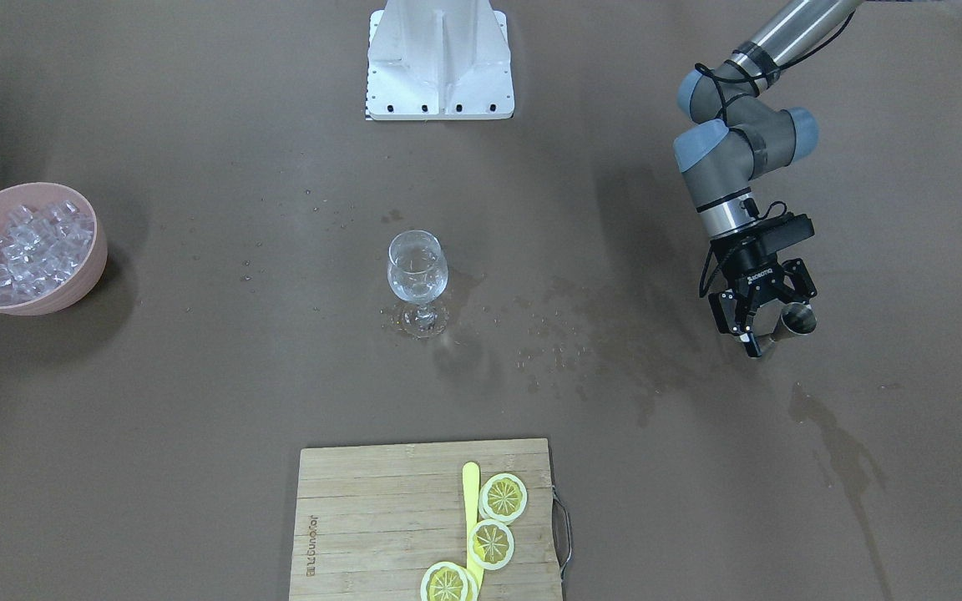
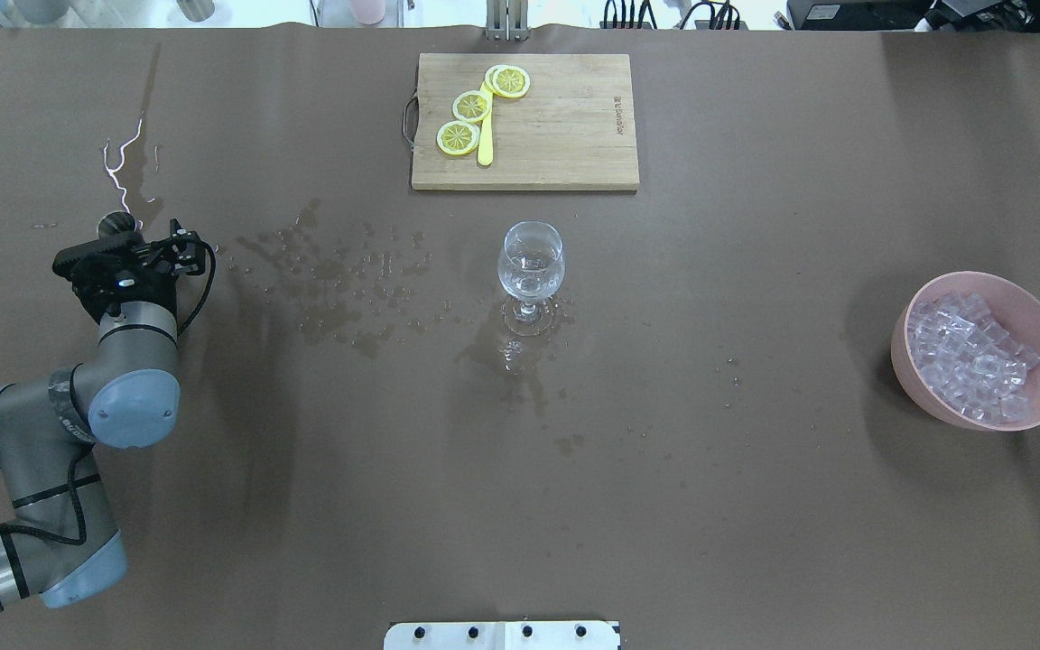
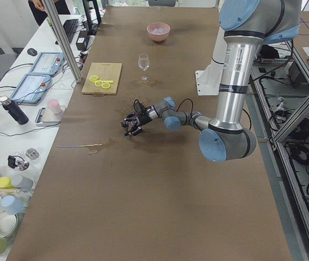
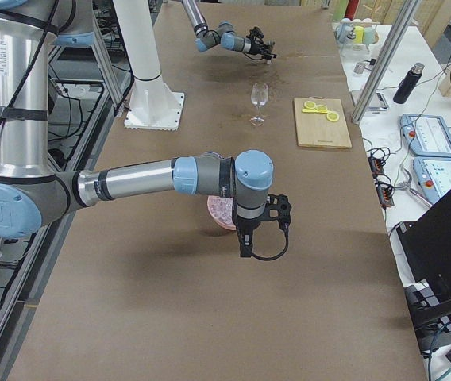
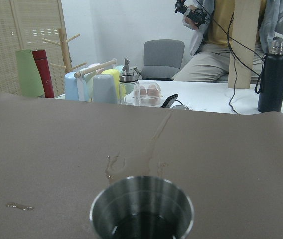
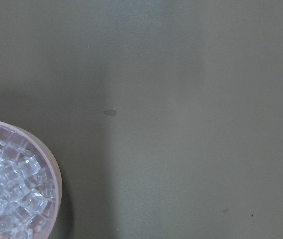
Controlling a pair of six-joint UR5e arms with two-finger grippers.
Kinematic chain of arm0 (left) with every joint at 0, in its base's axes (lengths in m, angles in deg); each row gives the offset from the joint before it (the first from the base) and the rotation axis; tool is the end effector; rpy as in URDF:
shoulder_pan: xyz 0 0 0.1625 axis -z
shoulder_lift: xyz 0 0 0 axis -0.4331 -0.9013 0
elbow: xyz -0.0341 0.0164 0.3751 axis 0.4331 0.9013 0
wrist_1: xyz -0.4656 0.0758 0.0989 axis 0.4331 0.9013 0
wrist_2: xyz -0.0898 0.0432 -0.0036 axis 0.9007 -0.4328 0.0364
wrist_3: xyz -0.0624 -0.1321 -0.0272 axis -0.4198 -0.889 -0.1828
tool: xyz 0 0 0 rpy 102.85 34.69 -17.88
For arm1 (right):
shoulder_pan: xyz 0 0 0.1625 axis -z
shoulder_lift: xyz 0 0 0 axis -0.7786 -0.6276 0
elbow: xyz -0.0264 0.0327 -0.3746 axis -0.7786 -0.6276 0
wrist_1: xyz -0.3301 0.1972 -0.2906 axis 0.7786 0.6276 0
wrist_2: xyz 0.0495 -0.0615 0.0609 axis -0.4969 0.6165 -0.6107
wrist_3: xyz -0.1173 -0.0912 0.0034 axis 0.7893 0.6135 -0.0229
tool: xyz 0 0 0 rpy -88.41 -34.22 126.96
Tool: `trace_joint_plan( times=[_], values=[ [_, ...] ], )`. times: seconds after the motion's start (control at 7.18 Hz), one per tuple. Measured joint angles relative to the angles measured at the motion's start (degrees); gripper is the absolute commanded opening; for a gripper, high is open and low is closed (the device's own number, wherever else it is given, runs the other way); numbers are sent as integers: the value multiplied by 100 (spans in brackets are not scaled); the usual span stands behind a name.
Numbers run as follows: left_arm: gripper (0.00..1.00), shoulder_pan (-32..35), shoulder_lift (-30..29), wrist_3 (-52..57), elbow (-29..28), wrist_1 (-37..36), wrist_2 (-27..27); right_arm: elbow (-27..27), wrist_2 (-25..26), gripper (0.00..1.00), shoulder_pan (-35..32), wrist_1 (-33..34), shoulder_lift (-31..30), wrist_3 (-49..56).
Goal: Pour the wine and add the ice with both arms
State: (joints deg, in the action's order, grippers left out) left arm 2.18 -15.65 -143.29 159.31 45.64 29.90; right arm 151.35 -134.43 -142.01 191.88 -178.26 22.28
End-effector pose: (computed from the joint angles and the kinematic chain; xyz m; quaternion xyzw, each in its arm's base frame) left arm 0.4705 -0.5272 0.4885 0.4548 0.1986 -0.3459 0.7963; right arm 0.0404 -0.5195 0.5534 0.0067 -0.3647 -0.0230 0.9308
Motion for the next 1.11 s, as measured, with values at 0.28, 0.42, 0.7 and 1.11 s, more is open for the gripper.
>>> trace_joint_plan(
  times=[0.28,0.42,0.7,1.11],
  values=[
    [65,5,-7,-20,-138,11,-1,0,-2,100,0,0,0,1],
    [30,7,-8,-23,-167,14,-1,0,-3,100,0,0,0,1],
    [0,5,-11,-14,-161,15,-1,0,-3,100,0,0,0,3],
    [0,77,76,65,129,21,14,5,-3,100,0,0,3,-3]
  ],
)
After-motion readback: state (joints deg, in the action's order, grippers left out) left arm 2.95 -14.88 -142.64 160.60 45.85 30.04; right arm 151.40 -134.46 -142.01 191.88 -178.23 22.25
